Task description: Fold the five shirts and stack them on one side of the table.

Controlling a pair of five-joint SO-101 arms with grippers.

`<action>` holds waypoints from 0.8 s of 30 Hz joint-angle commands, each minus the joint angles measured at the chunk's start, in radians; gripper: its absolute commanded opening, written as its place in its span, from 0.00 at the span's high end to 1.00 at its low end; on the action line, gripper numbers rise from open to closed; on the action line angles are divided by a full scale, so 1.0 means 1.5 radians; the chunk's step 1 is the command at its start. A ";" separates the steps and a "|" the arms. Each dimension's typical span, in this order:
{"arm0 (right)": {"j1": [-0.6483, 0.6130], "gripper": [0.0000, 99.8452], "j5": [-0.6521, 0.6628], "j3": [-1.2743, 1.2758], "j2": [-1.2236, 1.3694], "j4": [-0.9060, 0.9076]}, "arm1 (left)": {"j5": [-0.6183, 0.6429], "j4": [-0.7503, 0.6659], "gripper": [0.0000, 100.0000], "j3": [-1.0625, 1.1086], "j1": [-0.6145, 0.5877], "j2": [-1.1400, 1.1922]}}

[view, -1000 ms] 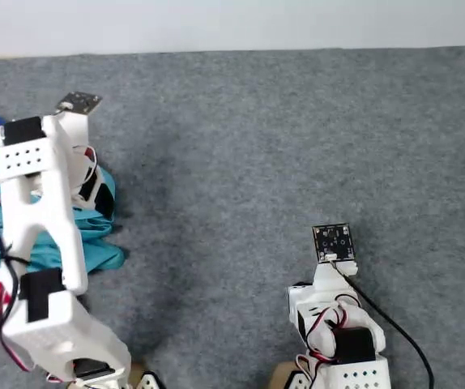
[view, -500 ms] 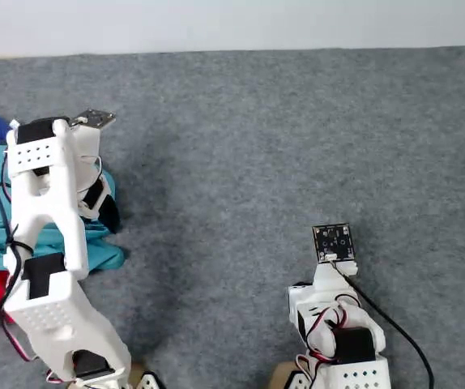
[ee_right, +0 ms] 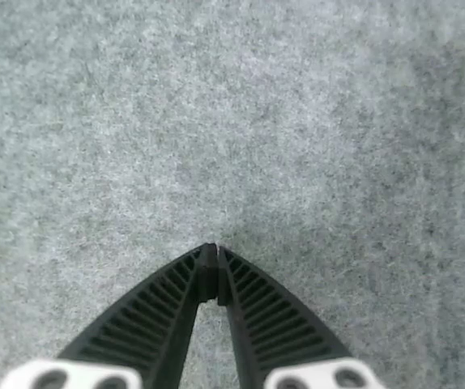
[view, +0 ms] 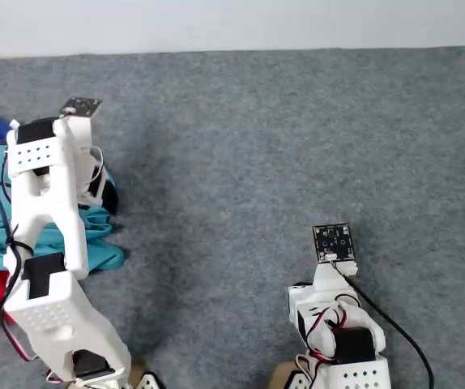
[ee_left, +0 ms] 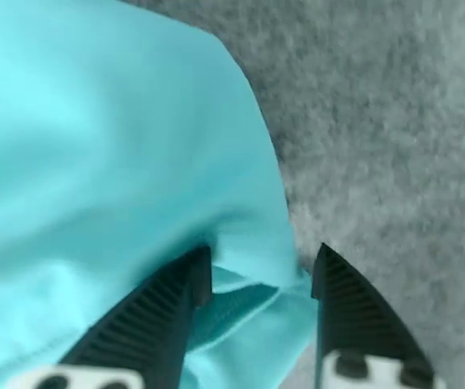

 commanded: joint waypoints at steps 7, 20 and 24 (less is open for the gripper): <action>-0.003 0.99 0.004 0.007 -0.012 0.003 | 0.019 -0.027 0.85 -0.029 -0.004 0.044; -0.003 0.99 0.004 0.007 -0.012 0.003 | 0.021 0.121 1.00 -0.181 0.027 0.060; -0.003 0.99 0.004 0.007 -0.012 0.003 | 0.047 0.120 1.00 -0.254 0.040 0.012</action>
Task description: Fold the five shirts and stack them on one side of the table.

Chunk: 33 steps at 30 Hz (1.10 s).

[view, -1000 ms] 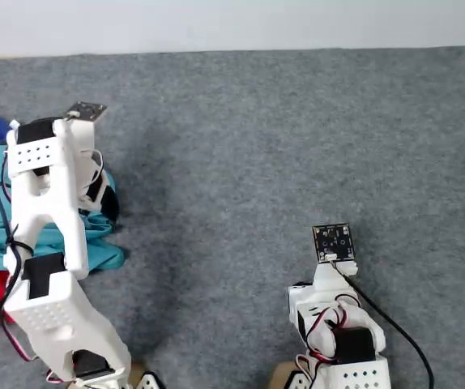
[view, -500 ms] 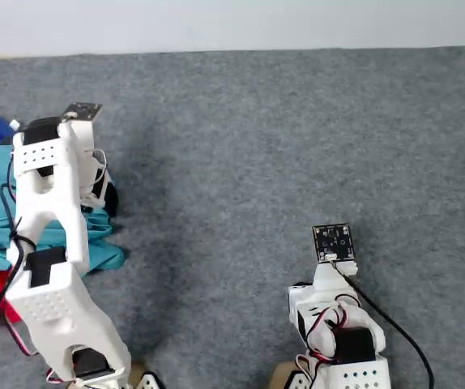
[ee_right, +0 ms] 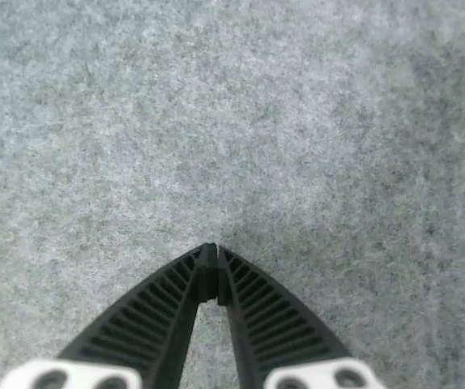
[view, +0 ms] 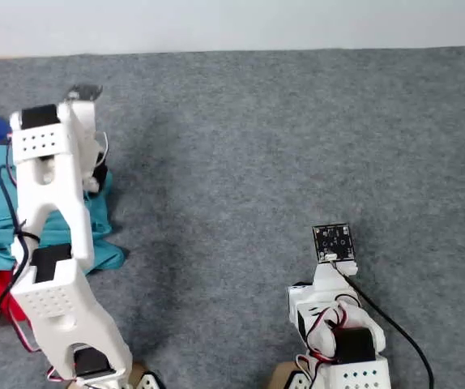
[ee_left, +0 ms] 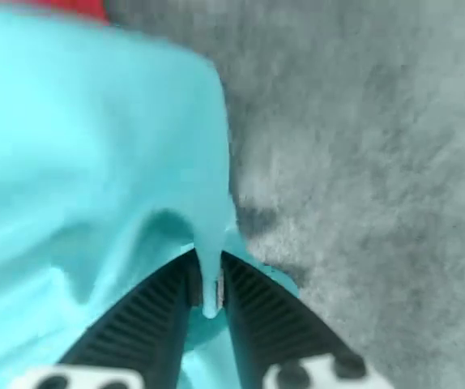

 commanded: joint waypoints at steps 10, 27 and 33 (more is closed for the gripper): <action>-0.004 0.99 0.004 0.007 -0.011 0.003 | 0.024 0.017 1.00 -0.115 0.223 -0.211; -0.006 0.99 0.004 0.007 -0.011 0.003 | -0.045 -0.134 1.00 -0.400 0.507 -0.226; -0.006 0.99 0.004 0.007 -0.011 0.003 | -0.122 -0.241 1.00 -0.437 0.578 -0.226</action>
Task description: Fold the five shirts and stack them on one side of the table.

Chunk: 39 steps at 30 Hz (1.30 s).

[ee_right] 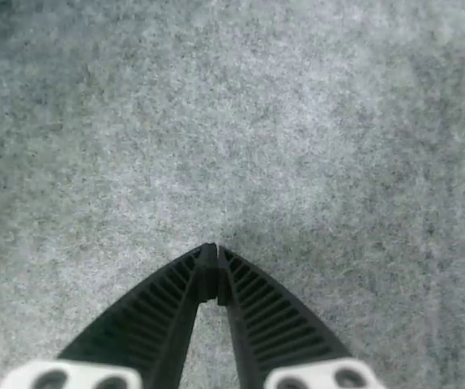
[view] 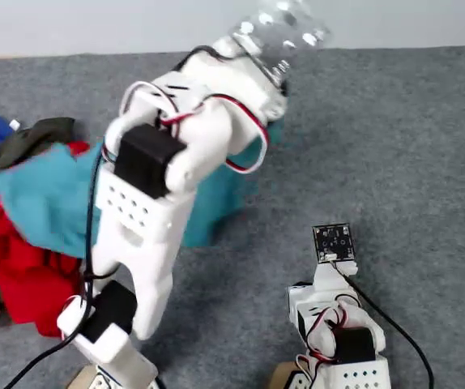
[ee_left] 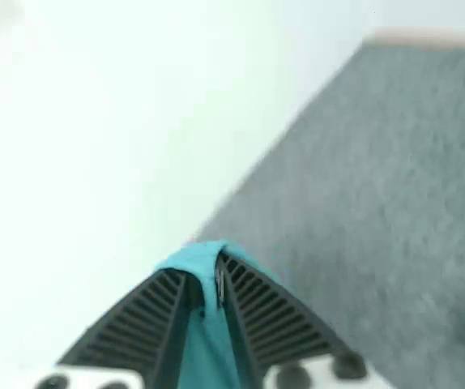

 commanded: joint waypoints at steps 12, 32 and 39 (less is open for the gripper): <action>-0.006 0.99 0.004 0.007 -0.011 0.003 | -0.068 0.086 1.00 -0.050 -0.084 -0.046; -0.005 0.99 0.005 0.007 -0.011 -0.002 | -0.066 0.207 1.00 0.547 -0.384 -0.193; 0.108 0.99 0.035 -0.014 -0.011 -0.077 | -0.066 0.206 1.00 0.762 -0.392 -0.262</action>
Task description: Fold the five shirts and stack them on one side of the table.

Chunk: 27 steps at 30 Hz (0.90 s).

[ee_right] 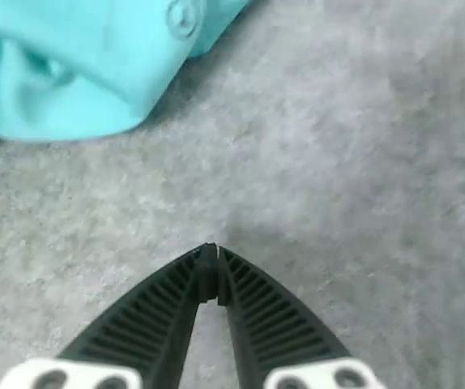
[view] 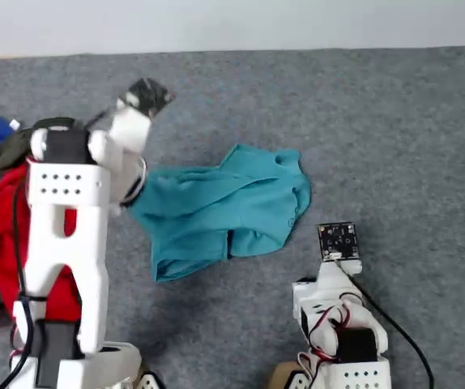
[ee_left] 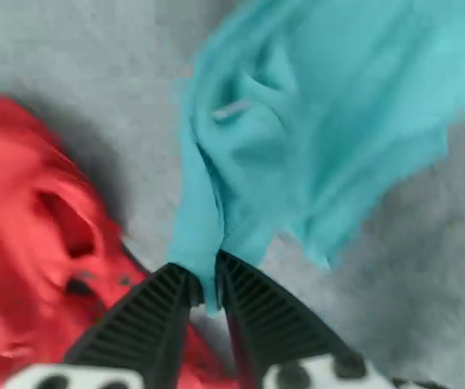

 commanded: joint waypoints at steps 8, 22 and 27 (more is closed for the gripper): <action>0.086 0.99 0.039 -0.197 0.005 0.009 | -0.004 0.009 1.00 0.152 -0.005 -0.082; 0.012 0.99 0.024 -0.811 0.757 0.221 | -0.004 -0.094 1.00 0.300 -0.137 -0.080; -0.032 0.99 0.068 -1.023 0.955 0.273 | -0.004 -0.125 1.00 0.355 -0.136 -0.084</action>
